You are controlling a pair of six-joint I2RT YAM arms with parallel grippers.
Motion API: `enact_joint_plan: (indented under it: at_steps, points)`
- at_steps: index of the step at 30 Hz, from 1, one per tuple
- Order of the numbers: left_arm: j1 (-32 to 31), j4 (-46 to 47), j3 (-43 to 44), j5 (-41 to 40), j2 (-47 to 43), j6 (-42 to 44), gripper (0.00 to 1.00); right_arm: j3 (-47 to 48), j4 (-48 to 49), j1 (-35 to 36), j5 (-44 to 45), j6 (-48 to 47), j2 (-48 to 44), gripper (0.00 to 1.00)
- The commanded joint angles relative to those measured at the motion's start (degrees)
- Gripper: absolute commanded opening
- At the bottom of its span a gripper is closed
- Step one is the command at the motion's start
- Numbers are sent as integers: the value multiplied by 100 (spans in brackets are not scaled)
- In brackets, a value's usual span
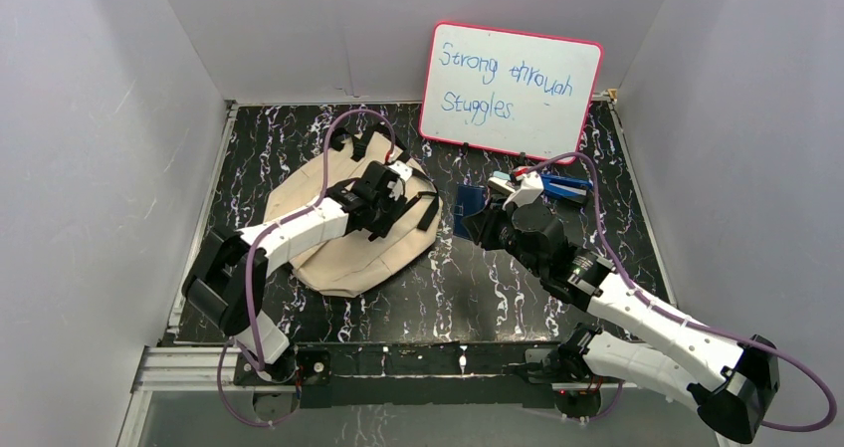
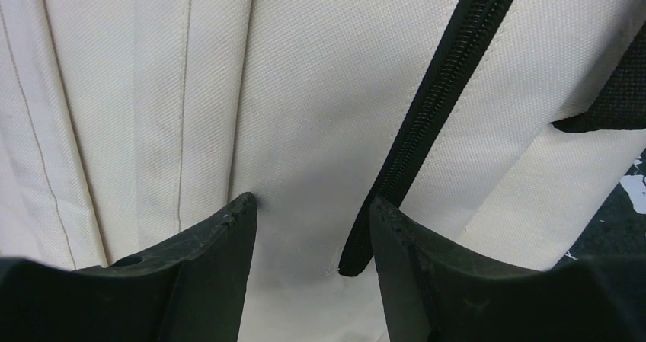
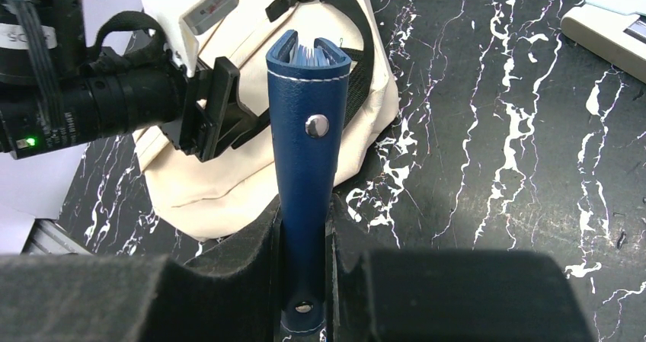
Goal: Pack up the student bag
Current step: Place the personal item in the student bag.
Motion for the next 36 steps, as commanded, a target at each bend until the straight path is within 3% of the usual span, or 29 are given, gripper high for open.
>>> enact_joint_plan:
  at_steps: [1,6,10,20,26,29,33,36]
  points:
    - [5,-15,206,-62,73,78,53,-12,327,0,35,38,-106,0]
    - [-12,77,114,758,-126,-32,56,-46,325,0,37,51,-109,0]
    - [-88,106,67,895,-52,12,57,-70,358,5,33,64,-97,0]
    - [-99,-84,169,-439,212,118,50,-66,362,5,11,66,-78,0]
    - [-85,-92,225,-630,238,36,46,-66,354,-3,5,77,-79,0]
    - [-82,-114,265,-612,306,22,41,-74,339,-4,12,79,-94,0]
    - [-82,-160,295,-615,369,-13,24,-83,327,1,13,86,-107,0]
    - [-87,-170,306,-657,349,-16,17,-86,332,-2,11,90,-102,0]
